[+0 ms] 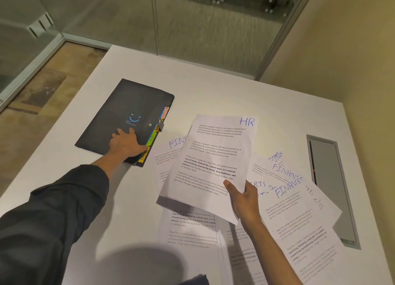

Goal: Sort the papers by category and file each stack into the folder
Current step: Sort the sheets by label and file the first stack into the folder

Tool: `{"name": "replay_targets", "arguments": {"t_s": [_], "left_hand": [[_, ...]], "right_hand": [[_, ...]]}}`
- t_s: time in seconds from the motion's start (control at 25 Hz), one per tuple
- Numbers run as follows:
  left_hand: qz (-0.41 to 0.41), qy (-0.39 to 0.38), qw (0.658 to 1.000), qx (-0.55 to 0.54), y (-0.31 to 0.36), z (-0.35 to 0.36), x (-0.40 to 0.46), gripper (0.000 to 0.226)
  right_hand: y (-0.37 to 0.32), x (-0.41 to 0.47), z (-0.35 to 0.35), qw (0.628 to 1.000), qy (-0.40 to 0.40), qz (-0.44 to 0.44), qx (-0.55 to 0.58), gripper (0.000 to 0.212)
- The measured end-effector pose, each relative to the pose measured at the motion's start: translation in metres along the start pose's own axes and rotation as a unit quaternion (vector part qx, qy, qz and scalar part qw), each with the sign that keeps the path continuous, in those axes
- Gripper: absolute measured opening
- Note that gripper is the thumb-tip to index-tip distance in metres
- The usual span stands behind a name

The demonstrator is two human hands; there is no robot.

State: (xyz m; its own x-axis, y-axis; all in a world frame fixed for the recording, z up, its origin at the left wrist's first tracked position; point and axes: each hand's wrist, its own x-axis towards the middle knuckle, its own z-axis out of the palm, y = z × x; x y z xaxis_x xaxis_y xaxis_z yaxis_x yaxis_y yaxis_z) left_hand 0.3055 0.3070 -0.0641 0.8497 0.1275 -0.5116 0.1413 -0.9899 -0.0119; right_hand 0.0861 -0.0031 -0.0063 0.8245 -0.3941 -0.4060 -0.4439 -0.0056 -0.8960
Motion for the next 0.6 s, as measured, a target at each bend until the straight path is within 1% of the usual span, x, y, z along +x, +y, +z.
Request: {"name": "replay_targets", "arguments": {"t_s": [0.08, 0.2, 0.28, 0.36, 0.48, 0.52, 0.6], "left_hand": [[0.023, 0.028, 0.999, 0.033, 0.000, -0.002, -0.004, 0.089], [0.070, 0.091, 0.991, 0.067, 0.003, -0.003, -0.014, 0.073], [0.100, 0.126, 0.982, 0.095, 0.003, -0.004, -0.022, 0.068], [0.134, 0.151, 0.973, 0.112, 0.004, -0.005, -0.033, 0.069], [0.171, 0.149, 0.965, 0.130, 0.005, 0.002, -0.048, 0.075], [0.172, 0.141, 0.965, 0.140, 0.005, 0.007, -0.050, 0.070], [0.158, 0.132, 0.966, 0.159, 0.003, 0.011, -0.055, 0.043]], "right_hand": [[0.000, -0.001, 0.000, 1.000, 0.000, -0.001, 0.002, 0.026], [-0.001, -0.002, 0.000, 1.000, 0.002, -0.006, 0.004, 0.027], [-0.002, -0.003, 0.000, 1.000, 0.002, -0.009, 0.004, 0.027], [-0.002, -0.004, 0.000, 1.000, 0.001, -0.013, 0.002, 0.028], [-0.003, -0.005, -0.001, 1.000, -0.004, -0.019, 0.001, 0.029], [-0.003, -0.006, -0.002, 1.000, -0.006, -0.022, -0.002, 0.030], [-0.003, -0.007, -0.003, 1.000, -0.009, -0.024, -0.003, 0.030]]}}
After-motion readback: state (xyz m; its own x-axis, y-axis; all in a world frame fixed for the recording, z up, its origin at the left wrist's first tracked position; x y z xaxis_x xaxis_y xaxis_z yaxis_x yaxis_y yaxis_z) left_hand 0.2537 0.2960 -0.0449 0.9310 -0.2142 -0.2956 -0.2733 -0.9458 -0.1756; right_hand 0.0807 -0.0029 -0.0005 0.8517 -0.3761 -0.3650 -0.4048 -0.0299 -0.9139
